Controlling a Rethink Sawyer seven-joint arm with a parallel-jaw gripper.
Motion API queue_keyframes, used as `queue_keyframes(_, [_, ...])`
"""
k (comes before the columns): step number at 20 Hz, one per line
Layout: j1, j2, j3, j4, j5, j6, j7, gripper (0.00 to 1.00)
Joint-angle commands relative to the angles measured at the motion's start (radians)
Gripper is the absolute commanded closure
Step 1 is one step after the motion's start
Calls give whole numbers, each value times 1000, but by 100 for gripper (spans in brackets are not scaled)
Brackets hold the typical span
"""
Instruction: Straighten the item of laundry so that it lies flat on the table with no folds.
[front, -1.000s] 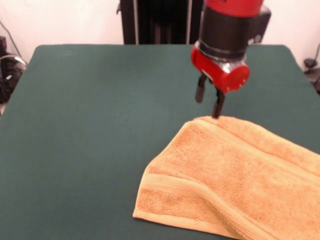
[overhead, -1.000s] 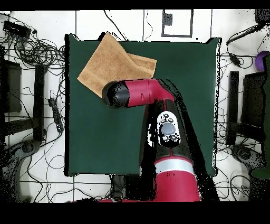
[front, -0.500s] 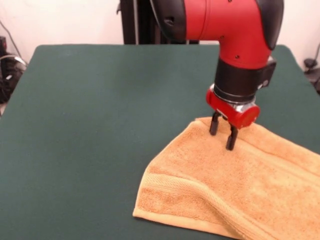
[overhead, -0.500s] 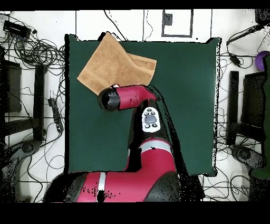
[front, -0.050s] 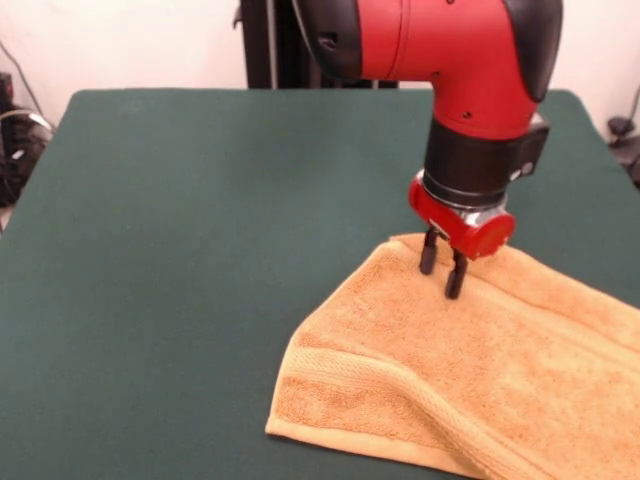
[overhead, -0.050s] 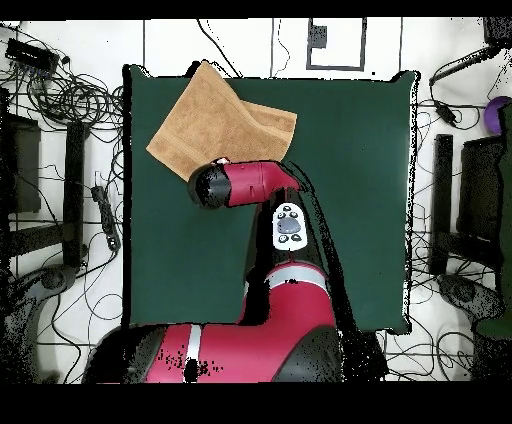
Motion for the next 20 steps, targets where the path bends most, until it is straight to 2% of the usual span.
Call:
queue_keyframes(1, [37, 76, -6, 61, -3, 53, 20, 100])
queue_keyframes(4, [18, 51, -10, 65, -30, 60, -33, 100])
queue_keyframes(10, [-44, -43, -5, 196, -42, 76, -89, 100])
queue_keyframes(16, [-92, -93, 7, 259, -56, 89, -141, 100])
queue_keyframes(17, [-95, -94, 14, 260, -68, 69, -140, 0])
queue_keyframes(20, [-71, -81, -15, 236, -69, 47, -93, 0])
